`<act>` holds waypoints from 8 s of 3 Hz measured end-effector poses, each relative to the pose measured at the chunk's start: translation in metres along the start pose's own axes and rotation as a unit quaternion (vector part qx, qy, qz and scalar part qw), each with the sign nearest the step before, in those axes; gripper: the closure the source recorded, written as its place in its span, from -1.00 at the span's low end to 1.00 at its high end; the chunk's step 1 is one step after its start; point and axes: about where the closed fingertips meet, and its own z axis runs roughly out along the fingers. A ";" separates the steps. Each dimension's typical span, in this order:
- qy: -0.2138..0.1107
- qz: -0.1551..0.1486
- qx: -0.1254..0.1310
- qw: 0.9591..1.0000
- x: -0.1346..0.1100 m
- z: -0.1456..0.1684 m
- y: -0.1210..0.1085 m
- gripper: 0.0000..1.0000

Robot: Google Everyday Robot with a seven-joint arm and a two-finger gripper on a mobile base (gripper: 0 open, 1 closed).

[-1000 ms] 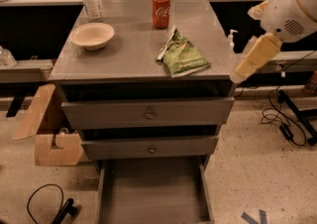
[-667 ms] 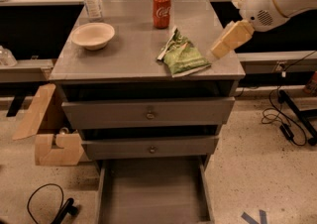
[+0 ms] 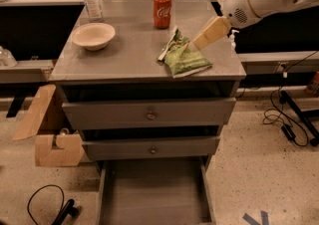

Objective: Place green jalapeno chip bag into bottom drawer

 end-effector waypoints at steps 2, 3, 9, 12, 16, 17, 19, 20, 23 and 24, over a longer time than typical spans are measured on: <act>0.015 0.014 -0.006 1.000 0.006 0.052 -0.006 -1.00; 0.019 0.024 -0.015 0.999 0.011 0.087 -0.011 -1.00; 0.052 0.024 -0.048 0.997 0.013 0.117 0.026 0.75; 0.073 0.010 -0.079 0.994 0.029 -0.043 0.096 1.00; -0.011 0.026 -0.095 0.995 0.117 0.025 0.224 1.00; -0.009 0.071 -0.100 0.992 0.186 0.061 0.261 1.00; -0.005 0.140 -0.120 0.983 0.253 0.109 0.289 1.00; -0.009 0.141 -0.133 0.981 0.256 0.124 0.299 1.00; -0.098 0.142 -0.096 0.980 0.313 0.281 0.321 1.00; -0.105 0.194 -0.106 0.970 0.353 0.340 0.334 1.00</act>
Offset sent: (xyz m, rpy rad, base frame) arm 0.0690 0.0406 -0.0637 0.0042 0.0554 -0.0380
